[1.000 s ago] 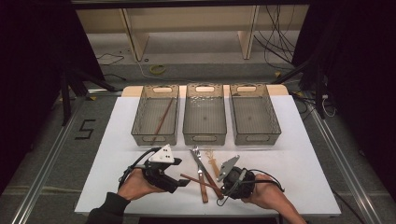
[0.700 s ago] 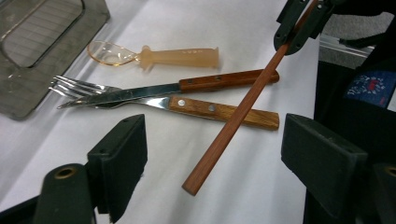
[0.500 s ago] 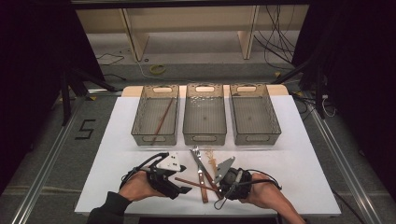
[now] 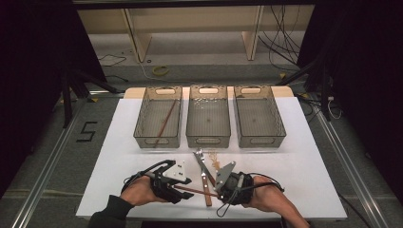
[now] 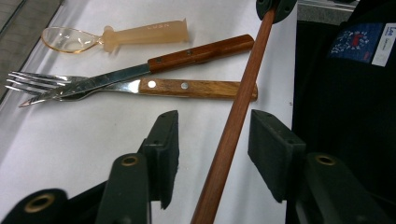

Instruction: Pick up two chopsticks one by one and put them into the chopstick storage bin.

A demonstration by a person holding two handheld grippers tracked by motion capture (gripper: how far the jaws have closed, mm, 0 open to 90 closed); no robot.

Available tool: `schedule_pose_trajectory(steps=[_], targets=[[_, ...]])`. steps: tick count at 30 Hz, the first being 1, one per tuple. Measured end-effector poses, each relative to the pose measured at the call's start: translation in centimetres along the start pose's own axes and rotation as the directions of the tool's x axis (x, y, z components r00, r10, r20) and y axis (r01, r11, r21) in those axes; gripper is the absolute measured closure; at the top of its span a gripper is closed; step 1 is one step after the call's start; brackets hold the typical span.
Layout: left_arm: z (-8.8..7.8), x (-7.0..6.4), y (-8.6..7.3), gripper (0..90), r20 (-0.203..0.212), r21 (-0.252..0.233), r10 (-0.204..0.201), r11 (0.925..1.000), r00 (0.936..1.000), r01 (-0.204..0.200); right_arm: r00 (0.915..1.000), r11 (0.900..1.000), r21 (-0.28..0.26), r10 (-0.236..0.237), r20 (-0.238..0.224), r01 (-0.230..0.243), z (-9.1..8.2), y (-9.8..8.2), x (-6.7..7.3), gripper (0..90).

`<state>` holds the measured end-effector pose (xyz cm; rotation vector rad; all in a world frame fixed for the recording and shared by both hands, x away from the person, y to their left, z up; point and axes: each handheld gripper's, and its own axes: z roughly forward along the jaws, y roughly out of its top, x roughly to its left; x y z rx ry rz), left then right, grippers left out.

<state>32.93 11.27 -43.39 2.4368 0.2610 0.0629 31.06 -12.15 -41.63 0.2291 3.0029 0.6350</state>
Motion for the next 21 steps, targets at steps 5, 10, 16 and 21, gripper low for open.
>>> schedule_pose_trajectory(steps=[5, 10, 16, 21], targets=[[0.06, -0.06, -0.04, 59.7, 0.015, 0.011, 0.013, 0.9999, 0.9998, -0.013, 0.9999, 1.0, -0.01, -0.012, -0.001, 0.012, 0.07, 0.02, 0.07, 85.5], [0.08, -0.19, -0.02, 67.3, 0.036, 0.013, 0.027, 0.9995, 0.999, -0.028, 0.9996, 1.0, 0.002, -0.027, -0.01, 0.027, 0.08, 0.05, 0.13, 85.5], [0.24, -0.27, -0.07, 74.7, 0.064, 0.026, 0.045, 0.9986, 0.9969, -0.046, 0.9992, 0.999, -0.002, -0.037, -0.014, 0.037, 0.22, -0.03, 0.07, 85.4], [0.35, -0.43, -0.22, 78.5, 0.096, 0.023, 0.074, 0.9968, 0.9926, -0.077, 0.9981, 0.998, 0.029, -0.056, -0.026, 0.056, 0.21, -0.01, 0.01, 85.0]])
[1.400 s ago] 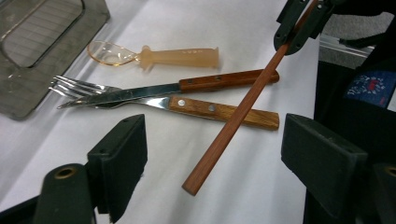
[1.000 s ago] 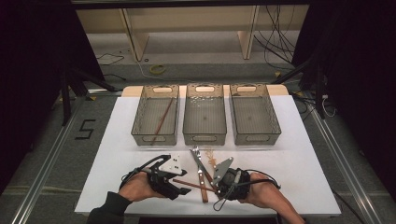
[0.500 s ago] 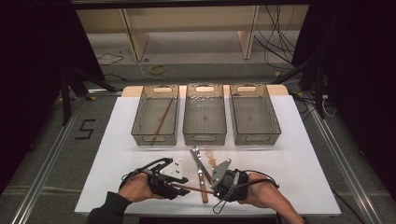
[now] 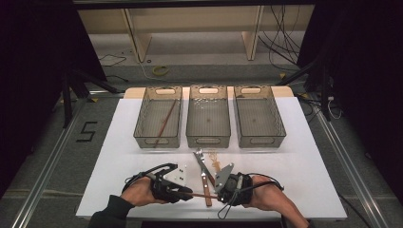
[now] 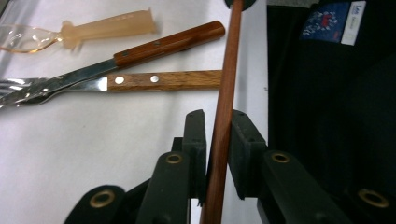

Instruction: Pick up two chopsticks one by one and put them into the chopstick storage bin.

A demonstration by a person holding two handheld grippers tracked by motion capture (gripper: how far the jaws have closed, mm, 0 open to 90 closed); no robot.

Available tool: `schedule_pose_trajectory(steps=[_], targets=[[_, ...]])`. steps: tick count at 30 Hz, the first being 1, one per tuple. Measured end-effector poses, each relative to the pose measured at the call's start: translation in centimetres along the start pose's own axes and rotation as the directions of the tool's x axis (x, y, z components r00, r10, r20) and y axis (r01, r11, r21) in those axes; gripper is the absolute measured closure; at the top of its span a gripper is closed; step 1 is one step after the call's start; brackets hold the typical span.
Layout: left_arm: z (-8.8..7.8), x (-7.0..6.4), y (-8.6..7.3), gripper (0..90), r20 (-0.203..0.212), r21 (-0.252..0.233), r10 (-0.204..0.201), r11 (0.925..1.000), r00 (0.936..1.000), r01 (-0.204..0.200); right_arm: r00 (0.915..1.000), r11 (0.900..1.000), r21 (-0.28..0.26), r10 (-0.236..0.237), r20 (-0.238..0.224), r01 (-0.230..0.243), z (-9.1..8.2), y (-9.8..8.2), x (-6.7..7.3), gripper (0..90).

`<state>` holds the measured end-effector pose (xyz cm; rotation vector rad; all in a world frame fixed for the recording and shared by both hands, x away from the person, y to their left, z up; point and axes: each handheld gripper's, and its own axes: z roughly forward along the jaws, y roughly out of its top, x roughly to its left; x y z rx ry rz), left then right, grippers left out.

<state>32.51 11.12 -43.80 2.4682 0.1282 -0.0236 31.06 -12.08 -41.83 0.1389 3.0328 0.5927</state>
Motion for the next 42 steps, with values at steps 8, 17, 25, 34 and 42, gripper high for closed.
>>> schedule_pose_trajectory(steps=[8, 17, 25, 34, 42], targets=[[-0.3, -0.4, 0.2, 82.6, 0.01, 0.001, 0.039, 0.9992, 0.9992, -0.039, 0.9996, 1.0, -0.014, 0.027, 0.004, -0.027, -0.2, -0.2, -0.4, 80.5], [-1.0, 0.1, -0.2, 82.7, -0.062, 0.002, -0.012, 0.9999, 0.998, 0.012, 0.972, 0.966, -0.151, 0.222, 0.076, -0.209, -2.0, -0.5, -1.7, 52.0], [-2.2, 1.5, -0.8, 82.7, -0.183, -0.048, -0.144, 0.9893, 0.9725, 0.138, 0.9297, 0.907, -0.306, 0.343, 0.135, -0.29, -3.3, -1.2, -2.5, 40.9], [-4.2, 2.8, -1.4, 82.7, -0.265, -0.158, -0.304, 0.9498, 0.915, 0.27, 0.9083, 0.883, -0.322, 0.398, 0.129, -0.341, -2.9, -1.7, -2.8, 34.4], [-5.5, 4.6, -2.3, 82.8, -0.279, -0.24, -0.428, 0.8977, 0.8595, 0.369, 0.8675, 0.851, -0.313, 0.479, 0.133, -0.422, -2.0, -2.9, -3.5, 32.0]])
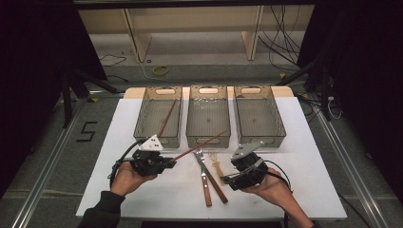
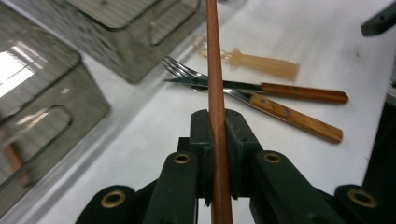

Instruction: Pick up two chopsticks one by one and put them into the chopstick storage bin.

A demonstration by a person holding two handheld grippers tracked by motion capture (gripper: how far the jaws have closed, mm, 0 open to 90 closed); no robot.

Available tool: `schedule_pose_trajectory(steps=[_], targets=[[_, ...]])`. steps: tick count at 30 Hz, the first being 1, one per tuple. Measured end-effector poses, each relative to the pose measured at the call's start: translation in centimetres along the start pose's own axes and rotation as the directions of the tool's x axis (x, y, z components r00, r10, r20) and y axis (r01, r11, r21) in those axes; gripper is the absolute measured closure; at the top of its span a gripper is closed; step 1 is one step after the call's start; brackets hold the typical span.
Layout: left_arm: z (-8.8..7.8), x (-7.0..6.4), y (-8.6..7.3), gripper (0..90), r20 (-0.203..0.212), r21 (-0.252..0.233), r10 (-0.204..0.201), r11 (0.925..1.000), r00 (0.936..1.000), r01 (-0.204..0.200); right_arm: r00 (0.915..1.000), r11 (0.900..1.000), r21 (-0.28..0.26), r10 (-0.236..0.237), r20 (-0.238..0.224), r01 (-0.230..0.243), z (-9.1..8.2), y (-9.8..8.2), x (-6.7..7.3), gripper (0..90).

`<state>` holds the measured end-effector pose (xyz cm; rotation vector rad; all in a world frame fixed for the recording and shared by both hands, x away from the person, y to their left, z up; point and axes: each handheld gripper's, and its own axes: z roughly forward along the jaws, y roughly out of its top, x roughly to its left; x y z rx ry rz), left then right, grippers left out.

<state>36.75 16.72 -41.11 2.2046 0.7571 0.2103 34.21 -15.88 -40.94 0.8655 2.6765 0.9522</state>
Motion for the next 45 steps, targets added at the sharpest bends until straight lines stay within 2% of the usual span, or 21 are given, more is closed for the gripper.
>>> schedule_pose_trajectory(steps=[8, 11, 15, 21, 27, 31, 34, 41, 45], targets=[[-0.8, 1.9, 0.6, 82.9, -0.069, -0.032, -0.048, 0.9984, 0.9964, 0.046, 0.9995, 0.999, 0.014, 0.032, 0.006, -0.032, 0.5, -0.6, -0.5, 30.0], [-1.2, 2.7, 0.8, 82.9, -0.092, -0.047, -0.064, 0.9971, 0.9937, 0.059, 0.9996, 0.999, 0.021, 0.027, 0.003, -0.027, 0.6, -0.8, -0.6, 30.1], [-2.0, 4.0, 0.9, 82.9, -0.123, -0.074, -0.099, 0.9932, 0.9875, 0.09, 0.9991, 0.999, 0.021, 0.043, 0.003, -0.043, 0.6, -1.0, -0.6, 30.2], [-2.9, 6.3, 1.0, 82.9, -0.165, -0.117, -0.167, 0.9819, 0.9719, 0.149, 0.9989, 0.999, 0.026, 0.048, 0.005, -0.048, 0.4, -1.3, -0.8, 30.1], [-3.2, 8.2, 1.4, 82.9, -0.205, -0.137, -0.215, 0.9722, 0.955, 0.189, 0.9985, 0.998, 0.025, 0.054, 0.007, -0.054, 0.3, -1.5, -1.0, 30.2], [-3.3, 9.5, 1.8, 82.9, -0.233, -0.136, -0.235, 0.9687, 0.9437, 0.208, 0.9984, 0.998, 0.026, 0.056, 0.001, -0.056, 0.3, -1.5, -1.0, 30.2], [-3.2, 10.5, 2.1, 82.8, -0.251, -0.136, -0.26, 0.9632, 0.9325, 0.232, 0.9984, 0.998, 0.026, 0.057, 0.001, -0.057, 0.3, -1.5, -1.0, 30.2], [-2.8, 12.3, 1.9, 82.8, -0.264, -0.129, -0.312, 0.9491, 0.9128, 0.287, 0.9981, 0.998, 0.021, 0.061, -0.003, -0.061, 0.2, -1.6, -1.2, 30.1], [-2.5, 12.9, 1.9, 82.8, -0.27, -0.129, -0.33, 0.9432, 0.9042, 0.306, 0.998, 0.998, 0.021, 0.063, -0.001, -0.063, 0.2, -1.7, -1.3, 30.1]])
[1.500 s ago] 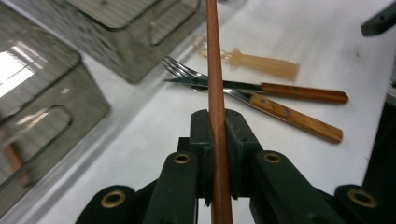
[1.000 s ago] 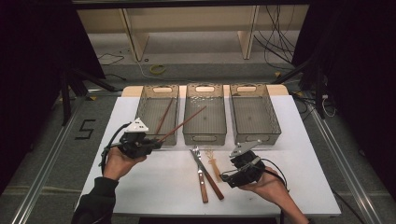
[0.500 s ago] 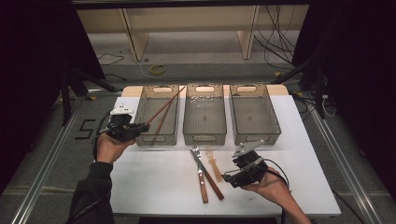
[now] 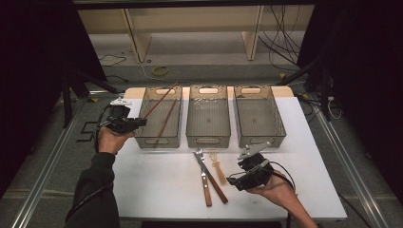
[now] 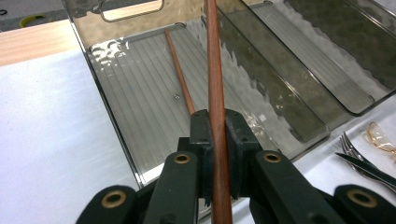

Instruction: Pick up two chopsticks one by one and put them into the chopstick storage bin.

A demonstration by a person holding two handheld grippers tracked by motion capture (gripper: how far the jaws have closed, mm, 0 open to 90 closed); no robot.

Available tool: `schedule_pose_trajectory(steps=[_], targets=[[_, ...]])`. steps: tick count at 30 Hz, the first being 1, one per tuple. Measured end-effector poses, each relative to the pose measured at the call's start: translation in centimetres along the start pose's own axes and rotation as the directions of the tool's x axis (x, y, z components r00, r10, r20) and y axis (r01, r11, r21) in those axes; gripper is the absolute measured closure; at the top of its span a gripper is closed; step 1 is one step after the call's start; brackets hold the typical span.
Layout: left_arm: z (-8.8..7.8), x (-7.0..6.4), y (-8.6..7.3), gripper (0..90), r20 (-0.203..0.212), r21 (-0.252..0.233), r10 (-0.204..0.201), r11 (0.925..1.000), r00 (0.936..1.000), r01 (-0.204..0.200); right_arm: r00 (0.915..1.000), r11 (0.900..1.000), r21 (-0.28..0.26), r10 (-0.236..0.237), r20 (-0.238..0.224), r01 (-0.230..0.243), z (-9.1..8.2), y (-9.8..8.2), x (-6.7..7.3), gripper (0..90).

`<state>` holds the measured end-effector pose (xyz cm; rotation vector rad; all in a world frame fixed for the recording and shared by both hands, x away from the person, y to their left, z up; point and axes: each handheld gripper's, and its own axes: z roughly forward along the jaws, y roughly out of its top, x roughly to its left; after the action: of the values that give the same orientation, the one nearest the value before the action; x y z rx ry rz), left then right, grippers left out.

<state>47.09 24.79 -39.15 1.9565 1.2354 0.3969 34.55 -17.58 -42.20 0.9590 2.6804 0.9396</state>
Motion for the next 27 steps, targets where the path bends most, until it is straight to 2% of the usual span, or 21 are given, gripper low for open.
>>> schedule_pose_trajectory(steps=[4, 20, 23, 26, 27], targets=[[0.4, 0.3, 0.3, 82.8, -0.009, 0.011, -0.021, 0.9997, 0.9997, 0.021, 1.0, 1.0, 0.001, 0.0, 0.0, 0.0, 0.0, 0.0, 0.0, 30.1], [2.4, 1.0, 0.5, 82.5, -0.024, 0.07, -0.055, 0.9959, 0.9982, 0.057, 0.9999, 1.0, 0.006, 0.007, -0.009, -0.007, 0.1, -0.1, 0.0, 30.1], [3.0, 1.1, 0.4, 82.5, -0.026, 0.077, -0.065, 0.9948, 0.9976, 0.067, 0.9997, 1.0, 0.012, 0.023, -0.013, -0.023, 0.2, -0.1, 0.0, 30.1], [3.5, 1.1, 0.3, 81.9, -0.02, 0.095, -0.082, 0.992, 0.9965, 0.083, 0.9999, 1.0, 0.01, 0.004, -0.011, -0.004, 0.3, -0.2, -0.1, 30.1], [3.6, 1.0, 0.3, 79.7, -0.021, 0.084, -0.085, 0.9927, 0.9961, 0.087, 0.9996, 1.0, 0.012, 0.023, -0.018, -0.023, 0.2, -0.1, 0.0, 30.1]])
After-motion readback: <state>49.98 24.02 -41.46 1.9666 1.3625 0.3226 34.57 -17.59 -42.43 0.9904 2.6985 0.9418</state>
